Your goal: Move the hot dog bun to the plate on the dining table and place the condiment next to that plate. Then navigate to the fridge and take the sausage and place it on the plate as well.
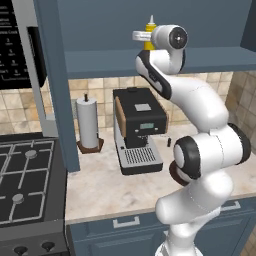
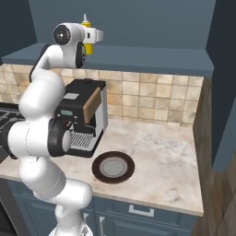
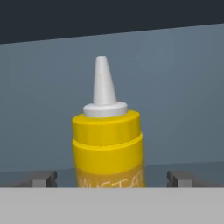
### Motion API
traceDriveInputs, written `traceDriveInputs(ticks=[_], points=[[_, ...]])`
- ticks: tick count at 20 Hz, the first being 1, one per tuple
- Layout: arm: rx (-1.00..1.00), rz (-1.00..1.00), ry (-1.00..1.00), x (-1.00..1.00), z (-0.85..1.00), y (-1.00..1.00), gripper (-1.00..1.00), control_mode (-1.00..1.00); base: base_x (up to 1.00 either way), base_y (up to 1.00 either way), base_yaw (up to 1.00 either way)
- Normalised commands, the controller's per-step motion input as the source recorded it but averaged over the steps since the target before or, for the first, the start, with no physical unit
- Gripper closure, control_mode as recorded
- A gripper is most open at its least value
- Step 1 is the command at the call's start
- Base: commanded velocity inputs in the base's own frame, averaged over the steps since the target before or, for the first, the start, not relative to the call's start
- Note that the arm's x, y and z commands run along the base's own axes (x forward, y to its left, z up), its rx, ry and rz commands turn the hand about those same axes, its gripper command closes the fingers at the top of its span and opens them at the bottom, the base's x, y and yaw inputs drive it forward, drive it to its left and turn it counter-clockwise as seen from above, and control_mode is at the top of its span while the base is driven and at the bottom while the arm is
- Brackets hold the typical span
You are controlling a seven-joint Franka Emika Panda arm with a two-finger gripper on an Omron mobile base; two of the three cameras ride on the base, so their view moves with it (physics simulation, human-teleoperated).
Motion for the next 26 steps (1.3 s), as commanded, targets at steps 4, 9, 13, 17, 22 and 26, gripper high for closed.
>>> traceDriveInputs(ticks=[4,9,13,17,22,26], points=[[0.0,0.0,0.0,0.17,-0.06,0.0,1.0,-1.0,0.0,0.0,0.0],[0.0,0.0,0.0,0.18,-0.04,0.0,1.0,-1.0,0.0,0.0,0.0],[0.0,0.0,0.0,0.09,0.0,0.0,1.0,-1.0,0.0,0.0,0.0],[0.0,0.0,0.0,0.0,0.0,0.0,1.0,-1.0,0.0,0.0,0.0],[0.0,0.0,0.0,-0.07,-0.04,0.0,1.0,-1.0,0.0,0.0,0.0],[0.0,-0.03,-0.08,-0.5,-0.01,-0.02,1.0,-1.0,0.0,0.0,0.0]])
